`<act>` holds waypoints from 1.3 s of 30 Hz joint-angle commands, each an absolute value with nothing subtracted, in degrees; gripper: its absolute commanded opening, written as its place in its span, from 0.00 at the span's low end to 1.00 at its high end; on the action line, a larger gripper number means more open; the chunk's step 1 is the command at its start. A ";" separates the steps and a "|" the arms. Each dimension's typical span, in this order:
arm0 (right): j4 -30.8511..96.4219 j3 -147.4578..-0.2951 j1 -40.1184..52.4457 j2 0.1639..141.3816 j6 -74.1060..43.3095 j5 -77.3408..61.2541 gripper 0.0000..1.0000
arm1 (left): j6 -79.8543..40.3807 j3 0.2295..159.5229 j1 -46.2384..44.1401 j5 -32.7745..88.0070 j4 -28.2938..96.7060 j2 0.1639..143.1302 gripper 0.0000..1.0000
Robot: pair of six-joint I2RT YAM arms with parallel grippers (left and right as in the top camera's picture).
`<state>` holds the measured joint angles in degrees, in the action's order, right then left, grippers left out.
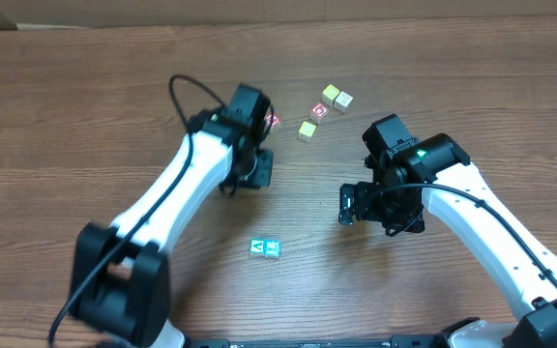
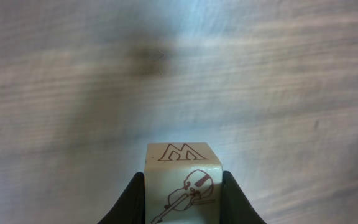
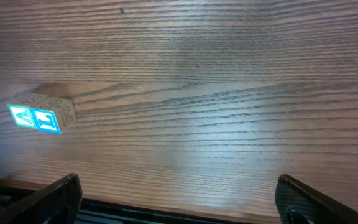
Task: Flip 5 blocks
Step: 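Carry the cream block beside the green V block and lower it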
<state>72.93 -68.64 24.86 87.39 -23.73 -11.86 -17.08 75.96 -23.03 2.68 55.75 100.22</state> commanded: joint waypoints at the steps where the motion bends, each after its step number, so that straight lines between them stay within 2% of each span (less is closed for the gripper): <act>1: 72.79 -68.45 25.17 87.15 -22.52 -11.57 1.00 | -20.62 68.66 -23.70 0.89 55.31 89.73 0.05; 10: 72.75 -68.45 25.17 87.15 -22.52 -11.60 1.00 | -24.95 50.17 -23.73 2.04 52.82 72.69 0.08; 19: 72.77 -68.45 25.17 87.15 -22.55 -11.62 1.00 | -27.35 37.01 -23.73 11.16 43.42 70.85 0.10; 35: 72.77 -68.45 25.17 87.15 -22.55 -11.62 1.00 | -30.06 34.96 -23.66 6.92 39.57 70.85 0.15; 39: 72.75 -68.45 25.17 87.15 -22.57 -11.62 1.00 | -30.06 34.96 -23.64 5.96 39.35 70.87 0.20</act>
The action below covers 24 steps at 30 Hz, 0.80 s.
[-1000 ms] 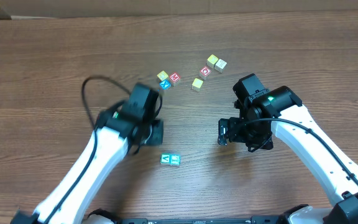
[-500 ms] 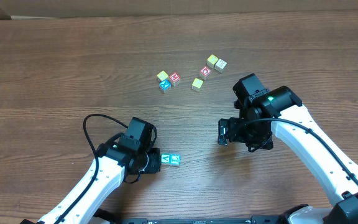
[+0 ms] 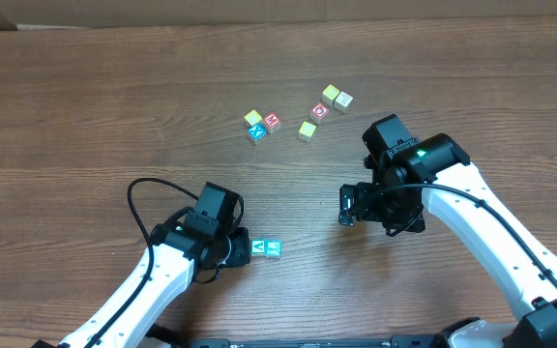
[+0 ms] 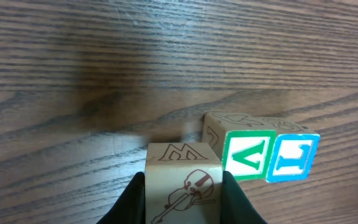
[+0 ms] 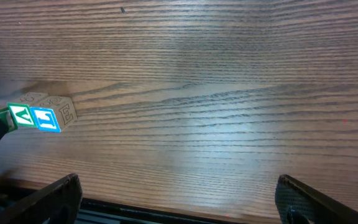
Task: Flip 5 blocks
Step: 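Carry the cream block beside the green V block and lower it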
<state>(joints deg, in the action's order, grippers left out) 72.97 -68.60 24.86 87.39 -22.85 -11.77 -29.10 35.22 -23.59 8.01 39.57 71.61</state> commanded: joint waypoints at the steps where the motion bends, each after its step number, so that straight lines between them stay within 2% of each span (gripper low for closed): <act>1: 72.77 -68.45 25.17 87.15 -22.57 -11.62 1.00 | -30.06 34.96 -23.64 5.96 39.24 70.87 0.22; 7: 72.77 -68.45 25.17 87.15 -22.57 -11.62 1.00 | -30.06 34.96 -23.64 5.98 38.41 71.79 0.26; 24: 72.77 -68.45 25.17 87.15 -22.52 -11.60 1.00 | -30.24 34.96 -23.66 7.99 35.16 77.52 0.26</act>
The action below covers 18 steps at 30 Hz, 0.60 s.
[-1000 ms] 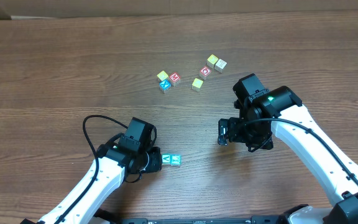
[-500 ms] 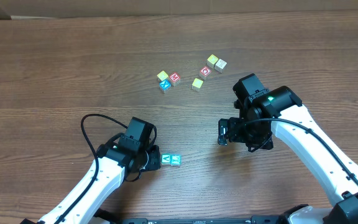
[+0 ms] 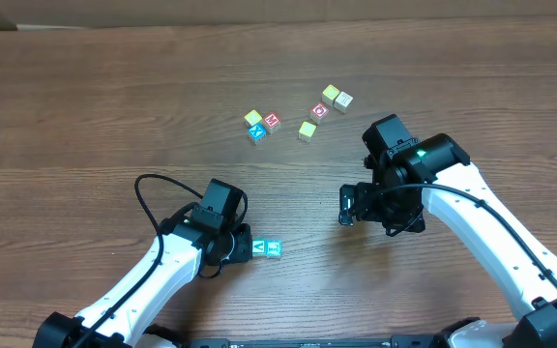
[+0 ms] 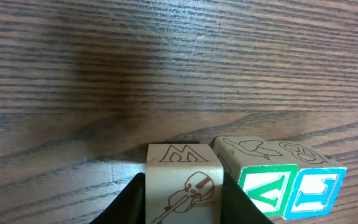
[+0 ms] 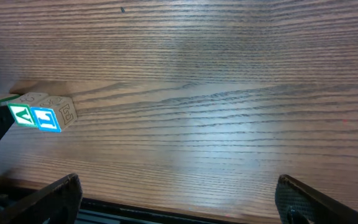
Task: Flip 5 blocks
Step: 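Carry the cream block beside the green V block and lower it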
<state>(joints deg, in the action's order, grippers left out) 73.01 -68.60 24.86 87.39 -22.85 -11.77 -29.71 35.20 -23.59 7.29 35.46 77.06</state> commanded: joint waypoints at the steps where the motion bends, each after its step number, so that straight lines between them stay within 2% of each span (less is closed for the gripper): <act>1: 72.77 -68.47 25.17 87.15 -22.52 -11.60 1.00 | -30.24 34.96 -23.66 8.01 35.16 77.52 0.26; 9: 72.79 -68.45 25.17 87.15 -22.52 -11.60 1.00 | -30.26 34.96 -23.66 7.99 34.98 77.52 0.33; 18: 72.79 -68.45 25.17 87.15 -22.52 -11.60 1.00 | -30.28 35.00 -23.64 8.01 34.39 77.49 0.34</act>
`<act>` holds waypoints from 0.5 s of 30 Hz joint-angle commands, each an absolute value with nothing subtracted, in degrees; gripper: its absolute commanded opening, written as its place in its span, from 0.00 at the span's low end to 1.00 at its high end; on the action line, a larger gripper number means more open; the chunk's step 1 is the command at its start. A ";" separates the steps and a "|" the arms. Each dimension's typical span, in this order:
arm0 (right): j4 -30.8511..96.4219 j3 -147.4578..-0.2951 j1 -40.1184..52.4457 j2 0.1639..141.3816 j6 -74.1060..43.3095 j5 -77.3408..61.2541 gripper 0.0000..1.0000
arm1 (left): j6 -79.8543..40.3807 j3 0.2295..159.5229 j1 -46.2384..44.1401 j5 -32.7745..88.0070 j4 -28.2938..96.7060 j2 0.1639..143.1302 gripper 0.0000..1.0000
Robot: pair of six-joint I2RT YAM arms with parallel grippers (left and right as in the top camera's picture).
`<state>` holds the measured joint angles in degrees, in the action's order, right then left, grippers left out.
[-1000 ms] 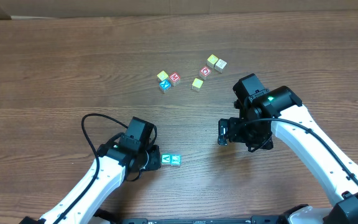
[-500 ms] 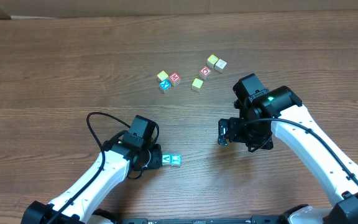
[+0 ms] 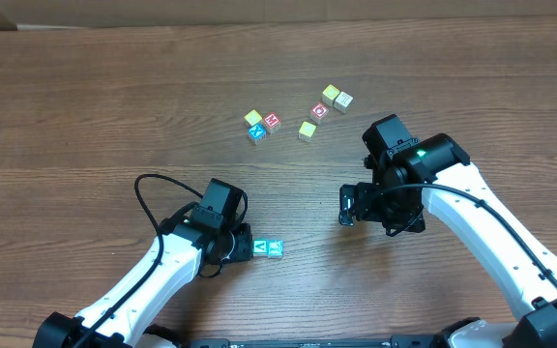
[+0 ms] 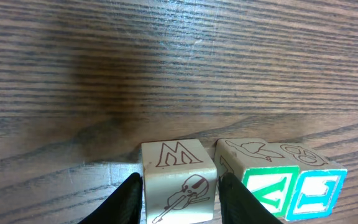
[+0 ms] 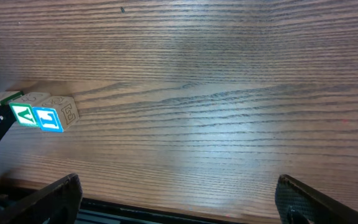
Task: Flip 5 blocks
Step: 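Carry the cream block beside the green V block and lower it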
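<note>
A pale block [image 4: 178,177] with an M on top and a violin on its near face rests on the wooden table [image 4: 229,62], against the left side of a green-framed A block [image 4: 267,193]. A blue-framed block [image 4: 319,190] adjoins that one, forming a row. My left gripper [image 4: 180,182] straddles the M block, open by a thin gap on each side. In the overhead view the left gripper [image 3: 240,246] hides the M block beside the green and blue pair [image 3: 267,248]. My right gripper [image 5: 179,199] stands wide open over bare wood and holds nothing.
Several small blocks lie at the back of the table: a yellow one [image 3: 253,118], a blue one [image 3: 256,132], a red one [image 3: 272,121], and more to the right around [image 3: 320,110]. The right arm [image 3: 395,184] hangs mid-right of the table.
My left fingers have eased off the M block, which now sits a little further left and slightly turned on the table. The right arm has not moved.
My left gripper was at the back cluster, shut on the M block above the table. Then it held the block at the front next to the green and blue pair, then right beside the green block. Now the block rests there, released.
</note>
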<state>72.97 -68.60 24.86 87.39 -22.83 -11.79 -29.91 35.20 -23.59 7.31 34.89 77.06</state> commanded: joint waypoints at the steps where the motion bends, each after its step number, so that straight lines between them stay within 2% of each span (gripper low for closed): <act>1: 72.79 -68.45 25.17 87.15 -22.52 -11.60 1.00 | -30.28 35.03 -23.64 8.03 34.22 77.49 0.34; 15: 72.77 -68.45 25.17 87.15 -22.52 -11.60 1.00 | -29.63 39.48 -23.64 8.84 36.36 77.45 0.38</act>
